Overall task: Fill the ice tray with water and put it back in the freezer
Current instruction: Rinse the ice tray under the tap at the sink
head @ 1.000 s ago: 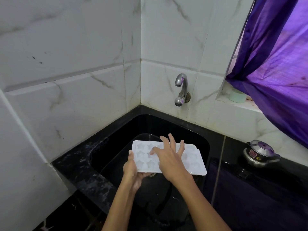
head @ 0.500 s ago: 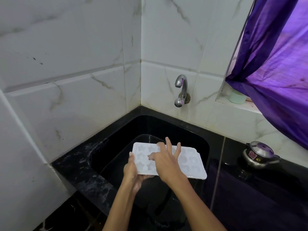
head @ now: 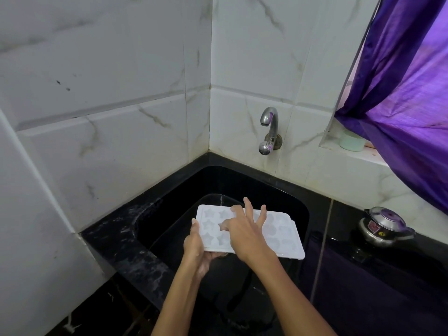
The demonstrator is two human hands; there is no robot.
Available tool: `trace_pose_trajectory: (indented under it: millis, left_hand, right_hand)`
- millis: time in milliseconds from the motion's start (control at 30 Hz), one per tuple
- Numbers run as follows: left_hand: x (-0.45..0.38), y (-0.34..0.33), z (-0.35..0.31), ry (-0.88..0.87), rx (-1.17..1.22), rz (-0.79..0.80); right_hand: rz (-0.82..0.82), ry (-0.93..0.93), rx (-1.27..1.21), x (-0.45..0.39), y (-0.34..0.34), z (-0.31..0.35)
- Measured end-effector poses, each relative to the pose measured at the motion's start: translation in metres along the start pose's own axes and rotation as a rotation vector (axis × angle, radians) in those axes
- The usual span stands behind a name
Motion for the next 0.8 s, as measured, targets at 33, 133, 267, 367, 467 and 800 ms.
trace_pose_trajectory:
  millis: [33, 133, 267, 367, 467, 800]
  left_hand:
    - [0.0, 0.0, 0.0, 0.001, 0.001, -0.001]
    - [0.0, 0.0, 0.001, 0.006, 0.01, 0.009]
    - [-0.001, 0.0, 0.0, 0.008, 0.038, 0.012]
    - [0.0, -0.002, -0.001, 0.013, 0.052, 0.011]
    - [0.0, -0.001, -0.001, 0.02, 0.06, -0.003]
    - [0.002, -0.002, -0.002, 0.054, 0.067, -0.012]
  right_hand:
    - [-0.003, -0.002, -0.001, 0.0, 0.001, 0.0]
    - [-0.047, -0.017, -0.03, -0.001, 0.005, 0.001]
    - [-0.089, 0.032, -0.068, -0.005, 0.008, 0.01]
    - [-0.037, 0.085, -0.054, -0.007, 0.006, 0.017]
    - [0.025, 0.096, -0.025, -0.009, 0.0, 0.022]
    - [0.008, 0.104, 0.002, -0.013, -0.004, 0.025]
Point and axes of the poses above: each hand's wrist, its own x-axis away from the middle knuckle, its own y-axis out of the back of the hand, z = x × y, the point moved 3 cm from there along -x, towards the middle knuckle, and after that the axes turned 7 degrees about -z, right-handed, at the moved point
